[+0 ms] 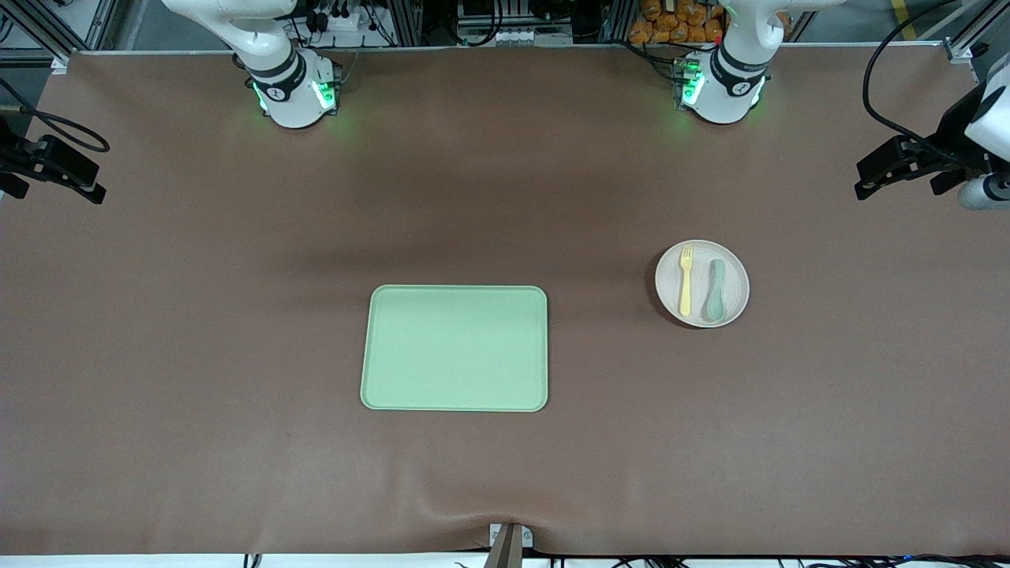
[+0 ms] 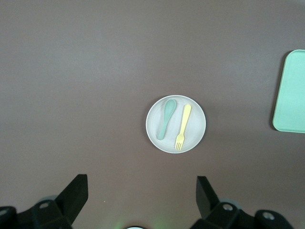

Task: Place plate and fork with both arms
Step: 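Move the left gripper to the white plate's rim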

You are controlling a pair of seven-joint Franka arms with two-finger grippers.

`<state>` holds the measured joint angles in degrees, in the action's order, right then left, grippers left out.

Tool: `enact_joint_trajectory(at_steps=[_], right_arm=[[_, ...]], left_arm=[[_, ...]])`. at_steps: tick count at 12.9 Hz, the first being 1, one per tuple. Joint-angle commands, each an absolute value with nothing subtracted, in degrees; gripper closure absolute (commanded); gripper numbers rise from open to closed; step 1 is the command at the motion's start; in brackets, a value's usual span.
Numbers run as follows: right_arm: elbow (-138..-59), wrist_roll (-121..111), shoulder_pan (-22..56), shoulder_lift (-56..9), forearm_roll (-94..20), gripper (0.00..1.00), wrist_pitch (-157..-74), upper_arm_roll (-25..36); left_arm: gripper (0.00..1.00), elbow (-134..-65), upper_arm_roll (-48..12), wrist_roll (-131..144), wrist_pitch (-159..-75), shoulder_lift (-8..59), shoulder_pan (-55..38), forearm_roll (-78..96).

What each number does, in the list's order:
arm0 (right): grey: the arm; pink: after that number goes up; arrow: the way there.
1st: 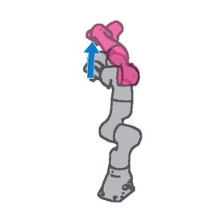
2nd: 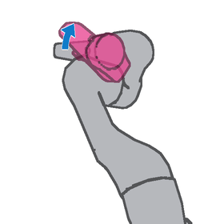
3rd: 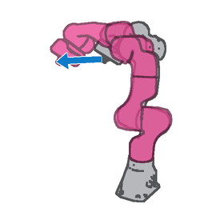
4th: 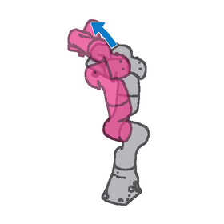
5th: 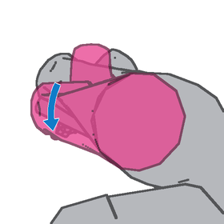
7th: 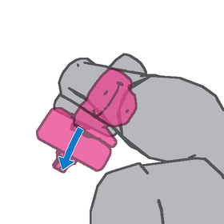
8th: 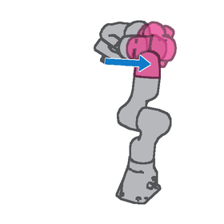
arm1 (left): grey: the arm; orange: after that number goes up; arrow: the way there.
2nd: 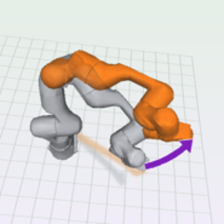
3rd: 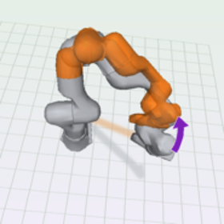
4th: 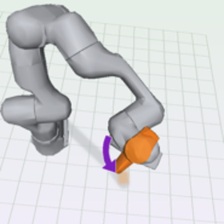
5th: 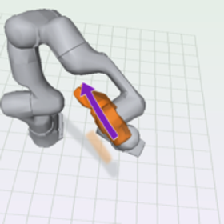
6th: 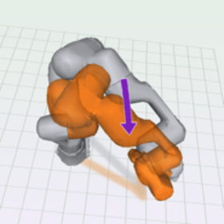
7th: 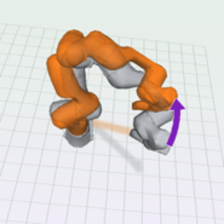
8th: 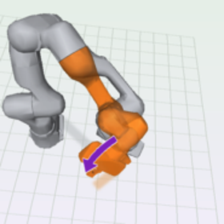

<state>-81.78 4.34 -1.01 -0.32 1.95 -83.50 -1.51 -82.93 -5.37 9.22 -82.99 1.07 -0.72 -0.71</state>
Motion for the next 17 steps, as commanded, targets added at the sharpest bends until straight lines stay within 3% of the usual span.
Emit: enact_joint_trajectory(at_steps=[1, 7, 9, 14, 17], right_arm=[[-81.3, 4.3, -1.1, -0.4, 1.1, 0.00, -83.2, -1.4], [-81.3, 4.3, -1.1, -0.4, 1.2, 0.00, -83.2, -1.4], [-81.3, 4.3, -1.1, -0.4, 1.2, 0.00, -83.2, -1.3], [-81.3, 4.3, -1.1, -0.4, 1.2, 0.00, -83.2, -1.3], [-81.3, 4.3, -1.1, -0.4, 1.2, 0.00, -83.2, -1.3]], left_arm=[[0.00, -83.9, -5.7, 8.7, -82.6, -0.4, -0.6, -2.1], [0.00, -84.3, -5.2, 5.2, -82.9, 3.7, 1.1, -0.9], [0.00, -88.2, -5.2, 3.2, -85.8, 5.2, 3.4, 1.5], [0.00, -107.6, -5.2, -9.0, -108.8, 5.3, 9.4, 6.1], [0.00, -121.0, -5.4, -10.4, -127.6, 6.0, 9.4, 8.8]])
